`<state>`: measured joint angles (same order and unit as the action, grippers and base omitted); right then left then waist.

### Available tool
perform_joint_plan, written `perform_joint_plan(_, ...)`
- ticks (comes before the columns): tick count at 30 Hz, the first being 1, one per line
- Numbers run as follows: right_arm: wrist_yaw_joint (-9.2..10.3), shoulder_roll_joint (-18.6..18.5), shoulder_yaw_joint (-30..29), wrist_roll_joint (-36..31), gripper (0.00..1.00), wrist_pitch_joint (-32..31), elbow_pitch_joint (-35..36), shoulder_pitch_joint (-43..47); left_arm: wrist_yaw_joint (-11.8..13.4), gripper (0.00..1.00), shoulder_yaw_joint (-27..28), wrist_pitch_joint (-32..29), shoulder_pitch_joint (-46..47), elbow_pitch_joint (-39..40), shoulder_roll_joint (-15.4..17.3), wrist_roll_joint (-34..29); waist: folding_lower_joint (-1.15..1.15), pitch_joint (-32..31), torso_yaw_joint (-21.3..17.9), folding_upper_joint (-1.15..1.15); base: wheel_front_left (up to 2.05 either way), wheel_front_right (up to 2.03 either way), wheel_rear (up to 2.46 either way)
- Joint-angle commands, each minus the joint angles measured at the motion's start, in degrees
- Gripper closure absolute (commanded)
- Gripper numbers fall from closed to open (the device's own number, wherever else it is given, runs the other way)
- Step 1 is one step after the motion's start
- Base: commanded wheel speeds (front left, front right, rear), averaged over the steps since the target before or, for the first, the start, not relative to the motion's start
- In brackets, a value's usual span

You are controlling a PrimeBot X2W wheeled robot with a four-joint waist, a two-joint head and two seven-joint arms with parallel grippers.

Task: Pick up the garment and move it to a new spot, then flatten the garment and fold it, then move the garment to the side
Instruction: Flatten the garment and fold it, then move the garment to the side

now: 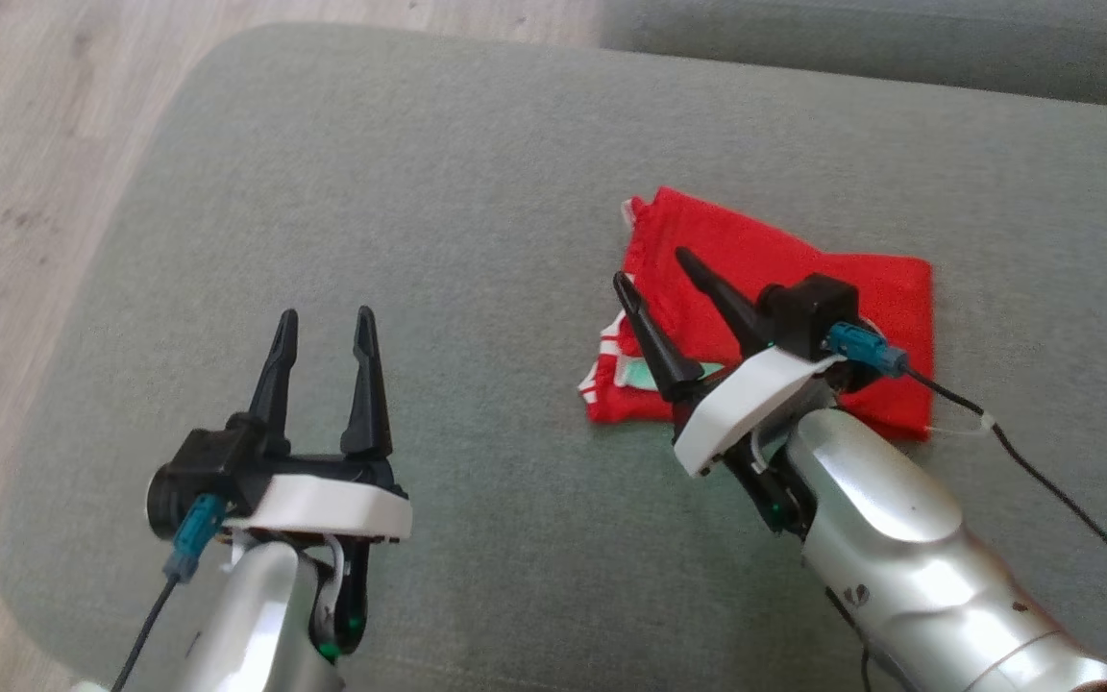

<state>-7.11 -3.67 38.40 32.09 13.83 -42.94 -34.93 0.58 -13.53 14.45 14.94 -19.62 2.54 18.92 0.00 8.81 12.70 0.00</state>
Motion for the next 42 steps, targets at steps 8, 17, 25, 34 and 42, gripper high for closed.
perform_joint_plan(8,-0.37,0.8,-15.6,-15.7,0.00,1.1,4.4,1.6,-0.3,0.00,3.3,0.5,-0.2,1.9,0.3,-0.9,0.00,-3.2,-5.9,0.00,0.00,0.00,0.00)
perform_joint_plan(17,-0.37,0.8,-35.0,-28.0,0.00,1.2,21.5,17.0,-0.7,0.00,4.2,0.5,-2.8,1.8,0.3,-2.4,0.00,-5.3,-11.1,0.00,0.00,0.00,0.00)
perform_joint_plan(25,-0.37,0.8,-37.6,-28.2,0.00,1.2,27.7,27.2,-1.1,0.00,4.1,0.5,-4.7,0.7,0.3,-4.2,0.00,-6.2,-13.5,0.00,0.00,0.00,0.00)
perform_joint_plan(34,-0.37,0.8,-36.9,-27.7,0.00,1.2,27.8,28.2,-1.0,0.00,3.1,0.5,-5.1,0.1,0.3,-4.1,0.00,-5.4,-12.9,0.00,0.00,0.00,0.00)
perform_joint_plan(42,-0.37,0.8,-37.6,-26.6,0.00,-0.3,24.5,22.6,-1.1,0.00,0.2,0.5,-1.6,0.2,0.3,-4.1,0.00,-0.8,-8.6,0.00,0.00,0.00,0.00)
